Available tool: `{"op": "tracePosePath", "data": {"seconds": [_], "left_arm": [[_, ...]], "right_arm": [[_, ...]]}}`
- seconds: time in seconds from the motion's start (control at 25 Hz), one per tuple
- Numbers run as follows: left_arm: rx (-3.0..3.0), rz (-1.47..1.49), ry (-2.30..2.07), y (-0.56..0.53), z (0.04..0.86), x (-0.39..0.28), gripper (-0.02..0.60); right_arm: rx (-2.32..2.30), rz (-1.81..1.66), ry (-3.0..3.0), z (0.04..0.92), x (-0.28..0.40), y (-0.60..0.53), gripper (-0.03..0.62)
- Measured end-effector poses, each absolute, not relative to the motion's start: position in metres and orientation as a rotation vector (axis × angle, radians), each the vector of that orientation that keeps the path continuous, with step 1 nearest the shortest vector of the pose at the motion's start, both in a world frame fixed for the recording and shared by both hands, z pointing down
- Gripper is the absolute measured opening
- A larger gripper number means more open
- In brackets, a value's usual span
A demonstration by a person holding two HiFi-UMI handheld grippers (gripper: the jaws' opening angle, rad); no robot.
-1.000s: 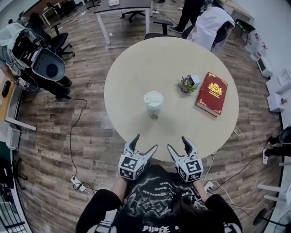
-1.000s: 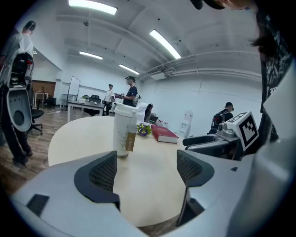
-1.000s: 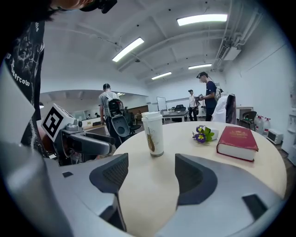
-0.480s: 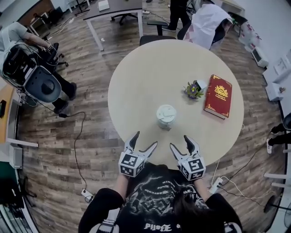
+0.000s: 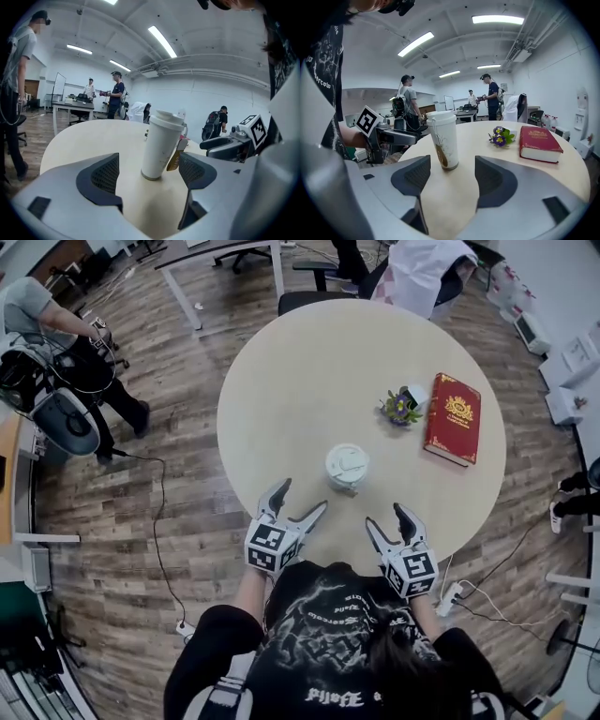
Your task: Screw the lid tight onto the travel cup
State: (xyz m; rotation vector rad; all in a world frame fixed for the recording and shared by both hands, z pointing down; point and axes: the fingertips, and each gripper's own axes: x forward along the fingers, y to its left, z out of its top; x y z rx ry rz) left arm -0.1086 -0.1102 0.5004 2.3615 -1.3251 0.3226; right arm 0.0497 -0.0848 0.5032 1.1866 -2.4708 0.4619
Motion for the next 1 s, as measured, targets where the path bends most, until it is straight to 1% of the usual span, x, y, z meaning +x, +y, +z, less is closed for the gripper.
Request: {"op": "tracePosePath", "data": {"seconds": [0.28, 0.56, 0.64, 1.0], "left_arm": [[2.463, 0.485, -1.260, -0.136, 0.523, -0.091, 0.407], [2.531, 0.514, -1.111, -0.155, 0.529, -0.075, 0.407], [2.537, 0.514, -1.044, -0.156, 0.533, -0.067, 0.407], [2.681, 0.567, -0.828, -0.161, 0.532, -0.029, 0.408]], "right_arm": [[1.183, 0.464, -2.451, 0.505, 0.059, -0.099, 0.293], [1.177, 0.491, -2.415, 0.514, 0.066, -0.104, 0.284], [1.154, 0.503, -2.390, 0.523, 0.068, -0.101, 0.268], [1.082, 0.553, -2.350, 0.544, 0.066, -0.097, 0.268]]}}
